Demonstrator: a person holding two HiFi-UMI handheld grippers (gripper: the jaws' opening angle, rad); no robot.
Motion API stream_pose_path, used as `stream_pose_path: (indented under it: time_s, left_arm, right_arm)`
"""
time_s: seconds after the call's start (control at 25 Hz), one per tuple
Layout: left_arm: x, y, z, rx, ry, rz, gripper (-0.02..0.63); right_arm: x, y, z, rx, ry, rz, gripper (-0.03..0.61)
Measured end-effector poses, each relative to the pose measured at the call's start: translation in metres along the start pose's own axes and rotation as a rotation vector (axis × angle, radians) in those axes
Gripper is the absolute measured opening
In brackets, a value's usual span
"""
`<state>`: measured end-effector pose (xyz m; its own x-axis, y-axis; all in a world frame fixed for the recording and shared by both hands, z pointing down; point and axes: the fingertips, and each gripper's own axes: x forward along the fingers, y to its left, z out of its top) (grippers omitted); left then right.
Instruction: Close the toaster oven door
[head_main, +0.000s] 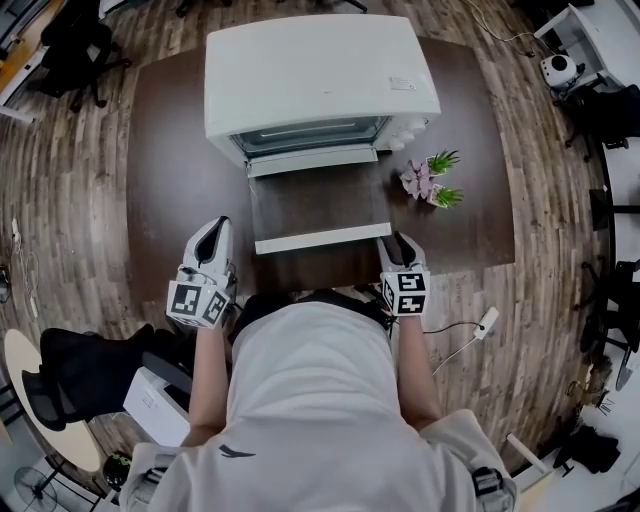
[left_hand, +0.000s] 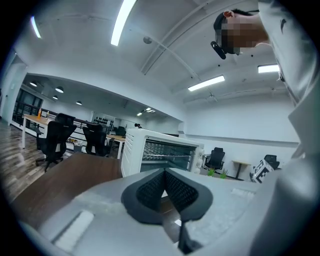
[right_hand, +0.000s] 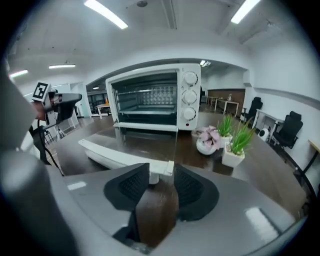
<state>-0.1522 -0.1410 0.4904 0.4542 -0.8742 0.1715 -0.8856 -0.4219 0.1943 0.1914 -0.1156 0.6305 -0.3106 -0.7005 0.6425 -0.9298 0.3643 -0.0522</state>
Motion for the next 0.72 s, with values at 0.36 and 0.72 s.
stream_pose_path:
  time_s: [0.36,0.72]
  left_arm:
    - [-0.005,0.003,-0.002,-0.003,0.012,0.012,0.003]
    - [-0.008,0.005,-0.001,0.011,0.009,0.011,0.003]
  right_arm:
    - [0.036,0.007,-0.037,0.045,0.137,0.047,0.156]
    - [0.022,0.012,-0.011,-0.001,0.032,0.037,0.07]
